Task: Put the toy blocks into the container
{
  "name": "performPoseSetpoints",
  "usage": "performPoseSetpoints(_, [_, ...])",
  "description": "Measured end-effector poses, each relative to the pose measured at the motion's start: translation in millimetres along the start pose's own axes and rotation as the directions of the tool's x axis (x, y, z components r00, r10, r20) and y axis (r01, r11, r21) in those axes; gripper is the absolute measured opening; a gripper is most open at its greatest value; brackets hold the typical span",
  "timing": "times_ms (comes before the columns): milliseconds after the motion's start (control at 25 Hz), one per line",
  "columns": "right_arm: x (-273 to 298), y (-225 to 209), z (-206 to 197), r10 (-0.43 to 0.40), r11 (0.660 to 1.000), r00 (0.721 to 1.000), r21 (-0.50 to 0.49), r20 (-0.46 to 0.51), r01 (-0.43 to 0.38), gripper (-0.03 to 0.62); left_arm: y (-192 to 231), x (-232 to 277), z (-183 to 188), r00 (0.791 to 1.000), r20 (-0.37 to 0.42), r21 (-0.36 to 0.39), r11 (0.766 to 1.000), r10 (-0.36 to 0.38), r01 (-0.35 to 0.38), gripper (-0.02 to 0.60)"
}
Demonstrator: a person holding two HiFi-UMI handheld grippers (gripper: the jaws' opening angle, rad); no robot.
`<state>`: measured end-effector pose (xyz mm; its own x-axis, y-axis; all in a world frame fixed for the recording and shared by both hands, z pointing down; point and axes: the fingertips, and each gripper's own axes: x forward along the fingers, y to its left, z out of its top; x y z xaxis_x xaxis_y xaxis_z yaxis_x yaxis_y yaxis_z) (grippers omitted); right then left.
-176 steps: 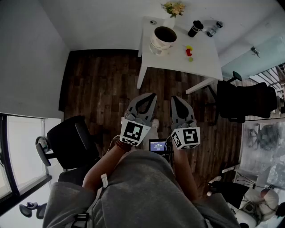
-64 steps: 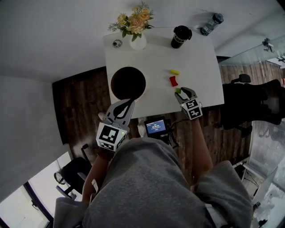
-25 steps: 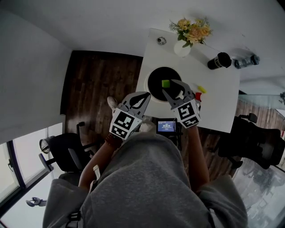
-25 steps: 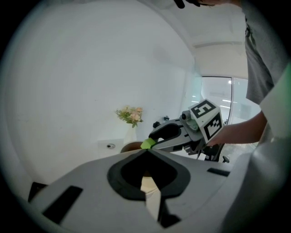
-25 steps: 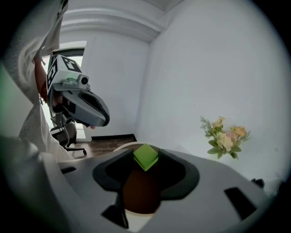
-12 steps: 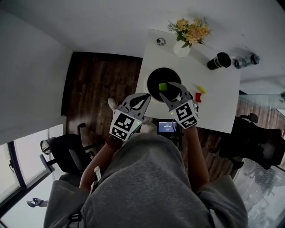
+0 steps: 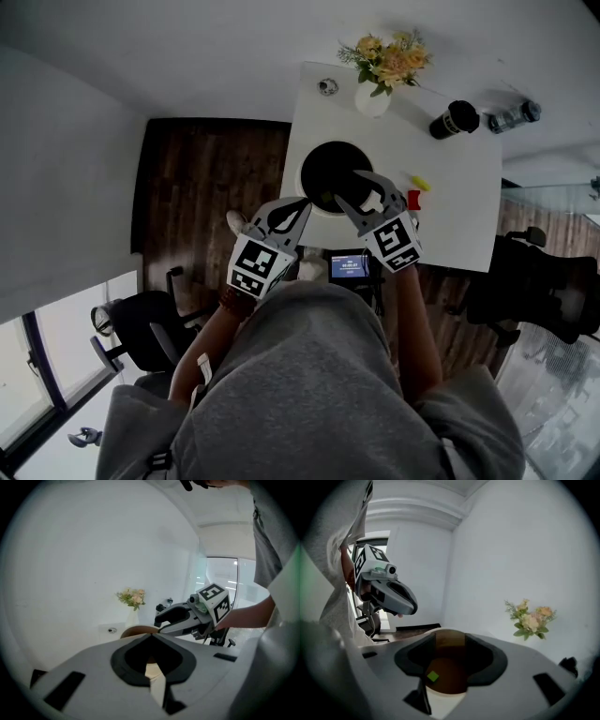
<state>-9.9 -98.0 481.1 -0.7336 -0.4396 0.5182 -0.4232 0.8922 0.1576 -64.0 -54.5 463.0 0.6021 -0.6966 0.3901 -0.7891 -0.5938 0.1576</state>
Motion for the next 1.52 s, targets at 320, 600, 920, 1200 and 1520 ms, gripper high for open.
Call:
performPoseSetpoints(320, [-68.7,-70.1,-59.3,-0.233,0.946,0.972,0.236,0.020,0.222,0.198,-11.8,8.3,2.1,0.999,-0.021,0.022,0.999,-0.036,0.036,0.003])
performPoseSetpoints(600, [-115.3,-101.2,-159.8,-0.357,0.844,0.922,0.371,-0.150,0.388,0.190,-23.8,18.7,7.4,0.998,-0.012,0.040,0.997,-0.067,0.067,0.003])
performPoseSetpoints(920, [-104.6,-83.4,-246.3,-0.280,0.852,0.905,0.352,-0.320,0.388,0.190,-39.8,26.1,1.1,0.996,-0.030,0.042,0.996,-0.078,0.079,0.003])
performPoseSetpoints(1200, [-93.4,-80.4,-302.3,-0.250,0.809,0.871,0.403,-0.423,0.428,0.190,-41.0,23.8,-0.8,0.997,-0.044,0.045,0.997,-0.063,0.065,0.003])
performPoseSetpoints(1520, [-86.1,-83.9,-321.9,-0.240,0.760,0.851,0.456,-0.467,0.464,0.165,-34.1,22.0,2.1,0.997,-0.058,0.048,0.998,-0.044,0.047,0.003])
